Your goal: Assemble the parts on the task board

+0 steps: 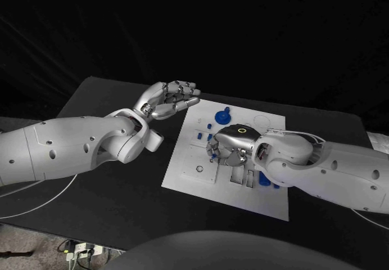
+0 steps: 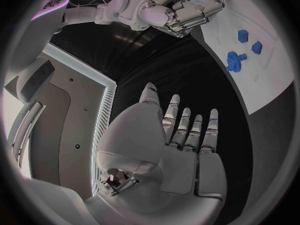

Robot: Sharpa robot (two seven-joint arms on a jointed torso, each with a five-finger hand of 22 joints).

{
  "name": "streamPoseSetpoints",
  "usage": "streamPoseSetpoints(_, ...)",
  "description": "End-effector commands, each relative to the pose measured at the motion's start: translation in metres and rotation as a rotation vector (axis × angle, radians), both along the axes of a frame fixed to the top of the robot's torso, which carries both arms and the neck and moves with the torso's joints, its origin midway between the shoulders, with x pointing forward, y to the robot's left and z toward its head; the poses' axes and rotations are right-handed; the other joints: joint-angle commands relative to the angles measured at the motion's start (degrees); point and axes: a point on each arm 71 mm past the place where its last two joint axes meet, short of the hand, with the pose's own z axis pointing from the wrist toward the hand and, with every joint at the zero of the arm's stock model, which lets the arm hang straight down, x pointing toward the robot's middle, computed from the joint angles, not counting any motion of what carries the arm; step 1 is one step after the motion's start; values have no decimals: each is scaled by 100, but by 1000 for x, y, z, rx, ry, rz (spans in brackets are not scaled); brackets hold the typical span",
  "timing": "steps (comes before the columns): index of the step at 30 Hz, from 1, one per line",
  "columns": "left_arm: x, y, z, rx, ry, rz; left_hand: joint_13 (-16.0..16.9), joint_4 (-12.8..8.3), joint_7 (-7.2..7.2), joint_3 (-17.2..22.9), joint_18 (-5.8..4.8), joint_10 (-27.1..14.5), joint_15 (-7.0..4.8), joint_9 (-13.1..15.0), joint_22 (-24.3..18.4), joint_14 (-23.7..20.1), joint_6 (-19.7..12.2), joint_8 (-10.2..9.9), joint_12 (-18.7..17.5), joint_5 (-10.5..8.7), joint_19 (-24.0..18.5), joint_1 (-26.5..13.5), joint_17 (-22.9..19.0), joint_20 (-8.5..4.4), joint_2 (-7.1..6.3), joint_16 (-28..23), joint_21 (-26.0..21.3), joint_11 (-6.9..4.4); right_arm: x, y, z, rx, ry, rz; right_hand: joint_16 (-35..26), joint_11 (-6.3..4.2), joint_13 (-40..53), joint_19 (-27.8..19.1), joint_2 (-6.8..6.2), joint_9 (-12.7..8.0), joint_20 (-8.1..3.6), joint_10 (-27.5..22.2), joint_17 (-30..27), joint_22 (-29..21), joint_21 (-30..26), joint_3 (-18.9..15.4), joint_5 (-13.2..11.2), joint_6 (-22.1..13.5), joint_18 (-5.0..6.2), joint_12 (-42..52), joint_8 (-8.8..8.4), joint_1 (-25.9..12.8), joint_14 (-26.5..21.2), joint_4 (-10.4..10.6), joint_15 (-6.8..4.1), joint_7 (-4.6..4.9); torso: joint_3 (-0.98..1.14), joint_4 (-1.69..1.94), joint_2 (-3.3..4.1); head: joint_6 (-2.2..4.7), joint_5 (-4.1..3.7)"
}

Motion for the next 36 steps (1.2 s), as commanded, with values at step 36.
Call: streamPoseSetpoints(36,1,-6,-1,-3,-11,-36,-2,-12,8,-5,-52,-20,59,4,-37,47,9,29,10,185,-38,230,9,2,29,138,30,19,0,-2,-9,36,30,3,1,0,-23,-37,39,-28,-13,51,415,911,-9,55,-126,17,-31,-19,-72,-44,30,-35,46,41,3,-4,-3,1,49)
